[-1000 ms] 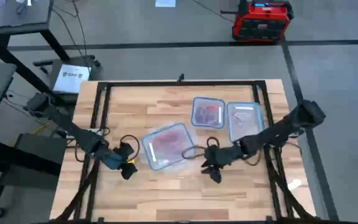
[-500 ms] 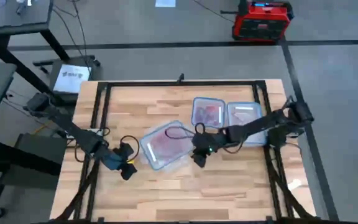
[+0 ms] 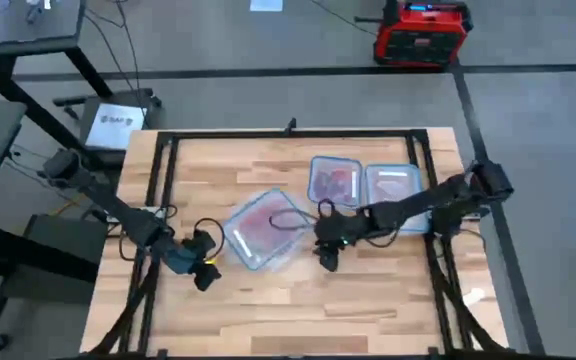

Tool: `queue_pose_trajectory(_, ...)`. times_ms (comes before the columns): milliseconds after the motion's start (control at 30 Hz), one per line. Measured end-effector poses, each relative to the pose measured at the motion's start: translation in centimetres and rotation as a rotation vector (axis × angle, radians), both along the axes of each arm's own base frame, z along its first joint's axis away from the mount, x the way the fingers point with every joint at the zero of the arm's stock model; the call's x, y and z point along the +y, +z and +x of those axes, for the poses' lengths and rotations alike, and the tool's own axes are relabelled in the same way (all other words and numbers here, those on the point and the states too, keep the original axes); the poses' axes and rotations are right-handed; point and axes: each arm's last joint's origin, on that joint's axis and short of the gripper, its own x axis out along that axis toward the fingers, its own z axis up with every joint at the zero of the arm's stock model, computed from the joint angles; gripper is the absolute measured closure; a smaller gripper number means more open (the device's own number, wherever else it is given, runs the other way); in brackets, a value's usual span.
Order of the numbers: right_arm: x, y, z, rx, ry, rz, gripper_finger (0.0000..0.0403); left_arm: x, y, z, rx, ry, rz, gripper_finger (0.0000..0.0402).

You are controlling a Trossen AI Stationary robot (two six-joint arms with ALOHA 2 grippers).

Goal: Sort candy

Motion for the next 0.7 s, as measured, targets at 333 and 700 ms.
queue_pose_trajectory(333, -1.4, 4.2, 0.2, -0.296, 0.071, -0.215, 0.0266, 0.2, 6.3, 2.1, -0.302, 0.082, 0.323, 0.0293)
queue_pose_trajectory(700, -4.4, 0.8, 5.2, -0.492, 0.093, -0.336, 0.0266, 2.7, 3.2, 5.5, -0.155, 0.216, 0.5, 0.0293)
